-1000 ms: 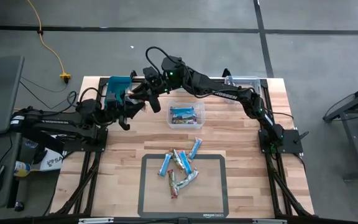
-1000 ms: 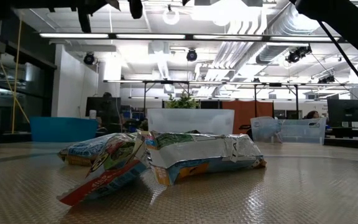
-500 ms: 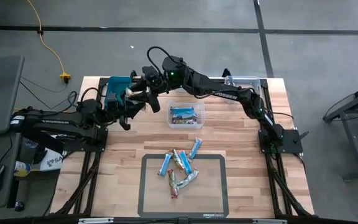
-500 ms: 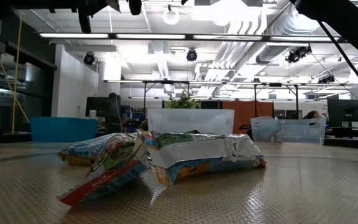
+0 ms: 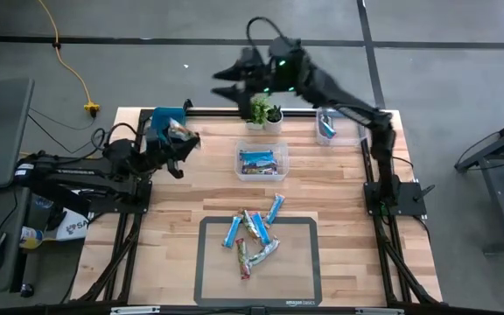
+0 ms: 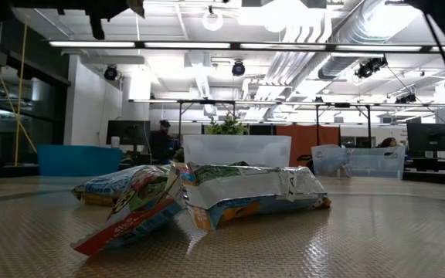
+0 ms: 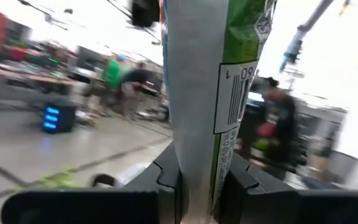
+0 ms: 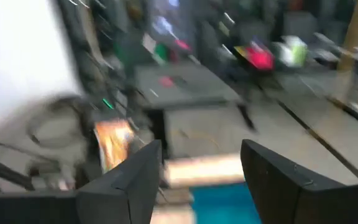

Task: Pick and place Granola Bars by type
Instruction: Put the orange granola bar in the blue bin

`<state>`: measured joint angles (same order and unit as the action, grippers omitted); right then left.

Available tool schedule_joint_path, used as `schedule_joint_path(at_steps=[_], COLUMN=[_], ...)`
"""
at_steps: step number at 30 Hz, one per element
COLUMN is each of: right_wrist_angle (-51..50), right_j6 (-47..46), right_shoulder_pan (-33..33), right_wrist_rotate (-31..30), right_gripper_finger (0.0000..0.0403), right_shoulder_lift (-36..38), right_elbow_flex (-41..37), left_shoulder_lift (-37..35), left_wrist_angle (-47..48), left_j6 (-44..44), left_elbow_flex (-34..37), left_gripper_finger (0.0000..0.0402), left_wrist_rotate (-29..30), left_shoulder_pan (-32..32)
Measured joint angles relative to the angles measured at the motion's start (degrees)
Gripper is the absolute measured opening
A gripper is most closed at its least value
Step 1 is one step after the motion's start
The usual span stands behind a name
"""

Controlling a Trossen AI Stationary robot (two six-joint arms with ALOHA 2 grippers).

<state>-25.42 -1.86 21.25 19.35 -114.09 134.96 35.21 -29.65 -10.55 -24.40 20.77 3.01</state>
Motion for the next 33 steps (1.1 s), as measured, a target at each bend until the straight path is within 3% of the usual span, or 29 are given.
schedule_joint_path(at_steps=[4, 10, 13, 16, 20, 28, 33], right_wrist_angle=[-13.83, -30.1, -34.96, -37.71, -38.5, -38.06, -37.86], right_j6=[3.67, 4.46, 3.28, 2.13, 1.89, 1.87, 1.85], right_shoulder_pan=[0.93, 0.86, 0.75, 0.75, 0.73, 0.73, 0.63], right_wrist_rotate=[-7.04, -16.19, -18.03, -18.4, -18.11, -18.09, -17.28], right_gripper_finger=[0.0205, 0.0204, 0.0205, 0.0204, 0.0204, 0.0204, 0.0204], right_shoulder_lift=[4.81, 9.76, 10.84, 11.35, 11.37, 11.37, 11.37], right_elbow_flex=[0.0, 0.0, 0.0, -0.02, -0.02, -0.02, -0.02], left_shoulder_lift=[-1.9, -1.6, -0.65, 0.64, 2.24, 9.05, 16.76], left_wrist_angle=[4.18, 25.28, 37.21, 47.37, 56.85, 67.93, 69.65], left_j6=[3.07, 4.51, 0.81, -3.93, -9.21, -18.51, -18.56], left_elbow_flex=[-0.55, -7.84, -12.25, -16.25, -19.69, -20.52, -20.57], left_gripper_finger=[0.0053, 0.0053, 0.0053, 0.0053, 0.0053, 0.0053, 0.0053], left_wrist_rotate=[11.12, 29.98, 33.82, 33.43, 26.44, -2.45, -11.43], left_shoulder_pan=[0.0, 0.4, 3.25, 8.67, 19.28, 42.94, 52.42])
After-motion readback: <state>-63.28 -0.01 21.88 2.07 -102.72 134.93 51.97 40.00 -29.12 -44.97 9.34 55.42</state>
